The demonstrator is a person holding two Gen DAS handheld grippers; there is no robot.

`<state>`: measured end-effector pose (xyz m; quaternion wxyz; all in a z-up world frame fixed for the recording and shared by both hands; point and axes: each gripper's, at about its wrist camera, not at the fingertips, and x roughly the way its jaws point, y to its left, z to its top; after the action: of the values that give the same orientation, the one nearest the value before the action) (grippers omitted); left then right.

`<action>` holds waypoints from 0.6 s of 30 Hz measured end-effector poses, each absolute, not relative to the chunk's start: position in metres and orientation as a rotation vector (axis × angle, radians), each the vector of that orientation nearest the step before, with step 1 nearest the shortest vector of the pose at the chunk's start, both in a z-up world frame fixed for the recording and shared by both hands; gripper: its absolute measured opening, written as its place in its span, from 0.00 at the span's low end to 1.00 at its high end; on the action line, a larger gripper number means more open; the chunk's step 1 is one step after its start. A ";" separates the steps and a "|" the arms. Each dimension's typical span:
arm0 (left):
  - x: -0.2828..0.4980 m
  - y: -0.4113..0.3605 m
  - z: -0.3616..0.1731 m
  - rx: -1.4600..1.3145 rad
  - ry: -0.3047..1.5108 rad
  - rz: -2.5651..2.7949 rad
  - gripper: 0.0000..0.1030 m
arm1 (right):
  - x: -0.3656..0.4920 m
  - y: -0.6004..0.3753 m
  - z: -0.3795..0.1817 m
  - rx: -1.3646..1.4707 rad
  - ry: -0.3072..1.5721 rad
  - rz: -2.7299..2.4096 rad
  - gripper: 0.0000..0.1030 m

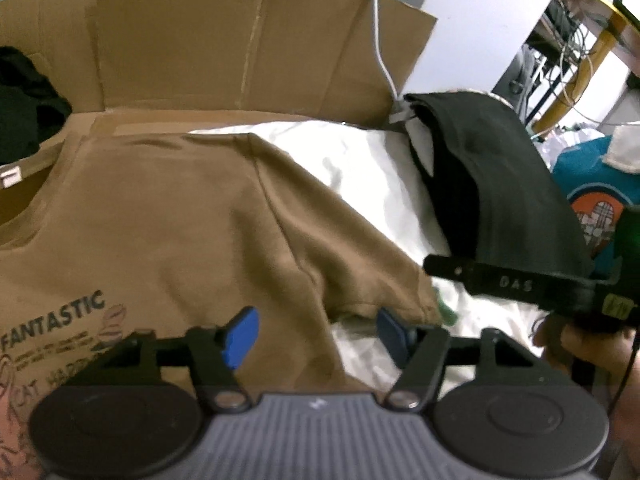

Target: Fold clothes

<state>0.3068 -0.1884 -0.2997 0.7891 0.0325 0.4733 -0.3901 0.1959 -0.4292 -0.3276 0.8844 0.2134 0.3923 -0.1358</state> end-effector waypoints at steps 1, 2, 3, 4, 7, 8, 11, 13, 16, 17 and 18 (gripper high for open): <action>0.306 -0.190 -0.302 0.075 1.021 -0.836 0.64 | 0.195 -0.430 -0.329 0.452 0.818 -0.279 0.62; 0.306 -0.192 -0.304 0.080 1.023 -0.832 0.64 | 0.195 -0.430 -0.329 0.451 0.818 -0.284 0.62; 0.306 -0.194 -0.308 0.089 1.035 -0.833 0.63 | 0.195 -0.431 -0.330 0.450 0.818 -0.289 0.62; 0.307 -0.196 -0.312 0.098 1.047 -0.835 0.61 | 0.196 -0.432 -0.331 0.452 0.818 -0.296 0.62; 0.308 -0.201 -0.321 0.107 1.080 -0.820 0.56 | 0.196 -0.439 -0.335 0.491 0.818 -0.324 0.61; 0.308 -0.202 -0.324 0.106 1.091 -0.818 0.53 | 0.195 -0.442 -0.336 0.509 0.814 -0.328 0.57; 0.307 -0.201 -0.330 0.088 1.091 -0.828 0.46 | 0.195 -0.449 -0.339 0.563 0.806 -0.314 0.42; 0.307 -0.202 -0.333 0.096 1.083 -0.832 0.43 | 0.196 -0.453 -0.341 0.582 0.801 -0.321 0.42; 0.309 -0.203 -0.337 0.082 1.087 -0.837 0.43 | 0.198 -0.452 -0.343 0.581 0.799 -0.317 0.42; 0.309 -0.203 -0.338 0.079 1.090 -0.837 0.43 | 0.200 -0.450 -0.344 0.571 0.803 -0.311 0.42; 0.311 -0.204 -0.341 0.086 1.099 -0.835 0.42 | 0.202 -0.448 -0.345 0.562 0.807 -0.306 0.42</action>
<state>0.3109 -0.2040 -0.3413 0.7703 0.0398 0.5069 -0.3848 0.2020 -0.4479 -0.3446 0.8703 0.2686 0.3860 -0.1463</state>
